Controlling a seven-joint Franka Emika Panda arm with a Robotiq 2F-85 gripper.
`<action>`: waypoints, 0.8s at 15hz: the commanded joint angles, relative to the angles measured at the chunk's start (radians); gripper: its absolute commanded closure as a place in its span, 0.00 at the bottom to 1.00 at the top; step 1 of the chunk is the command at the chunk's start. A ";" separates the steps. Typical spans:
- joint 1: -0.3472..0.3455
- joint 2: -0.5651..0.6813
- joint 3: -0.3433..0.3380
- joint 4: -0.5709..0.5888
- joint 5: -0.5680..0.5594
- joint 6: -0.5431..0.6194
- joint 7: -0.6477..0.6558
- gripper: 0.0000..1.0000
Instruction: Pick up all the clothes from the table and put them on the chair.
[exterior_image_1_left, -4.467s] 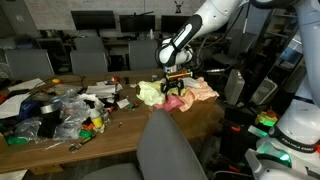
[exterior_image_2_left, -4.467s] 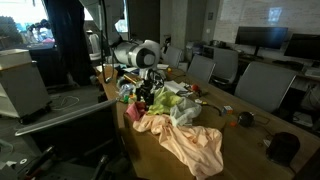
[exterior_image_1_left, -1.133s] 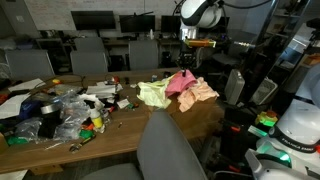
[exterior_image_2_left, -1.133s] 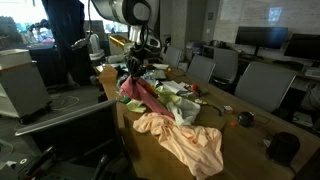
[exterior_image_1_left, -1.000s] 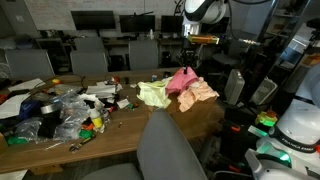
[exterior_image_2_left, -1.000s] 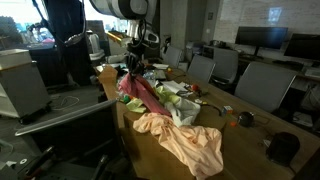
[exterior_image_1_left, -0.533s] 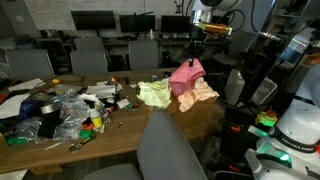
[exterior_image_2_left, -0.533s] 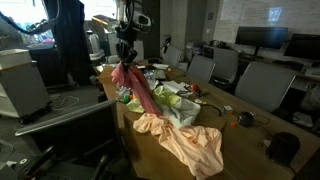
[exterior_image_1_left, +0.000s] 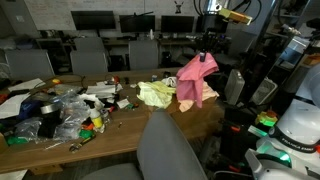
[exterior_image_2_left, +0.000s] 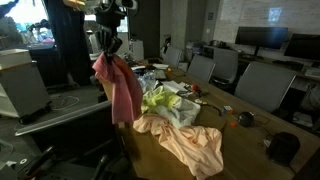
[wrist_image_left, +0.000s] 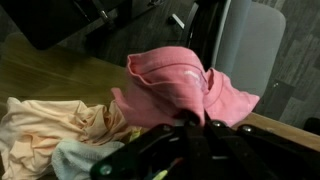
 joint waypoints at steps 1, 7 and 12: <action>0.002 -0.129 0.019 -0.047 -0.037 -0.067 -0.061 0.98; 0.024 -0.216 0.044 -0.052 -0.082 -0.159 -0.144 0.98; 0.107 -0.190 0.042 -0.024 -0.059 -0.240 -0.292 0.98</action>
